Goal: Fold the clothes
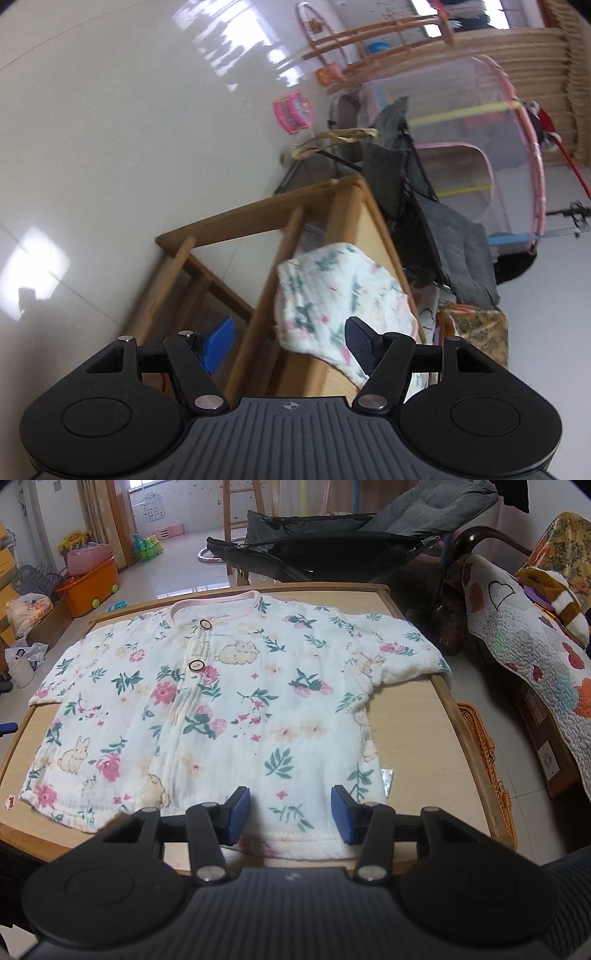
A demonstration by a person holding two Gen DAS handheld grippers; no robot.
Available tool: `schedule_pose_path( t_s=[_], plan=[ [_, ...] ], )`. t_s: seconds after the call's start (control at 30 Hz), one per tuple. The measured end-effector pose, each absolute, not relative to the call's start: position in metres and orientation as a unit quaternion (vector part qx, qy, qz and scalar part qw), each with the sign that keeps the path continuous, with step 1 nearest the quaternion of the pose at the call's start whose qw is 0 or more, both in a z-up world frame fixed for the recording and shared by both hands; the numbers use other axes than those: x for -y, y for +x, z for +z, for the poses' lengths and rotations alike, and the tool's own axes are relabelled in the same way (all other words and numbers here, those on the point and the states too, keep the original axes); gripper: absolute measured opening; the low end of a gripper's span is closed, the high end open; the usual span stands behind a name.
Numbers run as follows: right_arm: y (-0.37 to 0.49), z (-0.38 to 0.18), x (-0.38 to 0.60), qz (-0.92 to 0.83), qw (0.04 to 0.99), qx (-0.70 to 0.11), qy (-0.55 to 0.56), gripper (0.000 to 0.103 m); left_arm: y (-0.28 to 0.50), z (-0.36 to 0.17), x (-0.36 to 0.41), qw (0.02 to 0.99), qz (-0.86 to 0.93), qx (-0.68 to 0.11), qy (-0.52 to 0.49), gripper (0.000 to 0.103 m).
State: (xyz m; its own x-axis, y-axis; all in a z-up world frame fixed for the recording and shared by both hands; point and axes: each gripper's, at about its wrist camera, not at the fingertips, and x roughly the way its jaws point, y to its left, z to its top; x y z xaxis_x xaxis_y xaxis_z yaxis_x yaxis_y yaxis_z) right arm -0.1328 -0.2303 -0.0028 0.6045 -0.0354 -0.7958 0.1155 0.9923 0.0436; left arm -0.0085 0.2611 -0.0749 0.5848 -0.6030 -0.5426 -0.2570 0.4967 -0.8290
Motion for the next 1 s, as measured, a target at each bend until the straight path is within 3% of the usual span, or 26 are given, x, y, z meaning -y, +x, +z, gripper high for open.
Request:
schedule_pose_path(
  t_s=[0.33, 0.43, 0.67, 0.83, 1.0],
  plan=[
    [-0.130, -0.004, 0.228, -0.041, 0.895, -0.442, 0.038, 0.052, 0.008, -0.110, -0.246, 0.684, -0.127, -0.458, -0.554, 0.065],
    [-0.130, -0.004, 0.228, -0.040, 0.896, -0.440, 0.035, 0.053, 0.012, -0.115, -0.239, 0.677, -0.131, -0.456, -0.563, 0.054],
    [-0.130, -0.004, 0.228, -0.036, 0.897, -0.440, 0.029, 0.054, 0.022, -0.126, -0.224, 0.663, -0.142, -0.450, -0.581, 0.046],
    [-0.130, -0.005, 0.228, -0.036, 0.897, -0.439, 0.028, 0.055, 0.024, -0.122, -0.220, 0.675, -0.156, -0.436, -0.574, 0.026],
    [-0.130, -0.005, 0.228, -0.037, 0.898, -0.438, 0.027, 0.056, 0.026, -0.116, -0.217, 0.683, -0.156, -0.431, -0.569, 0.021]
  ],
)
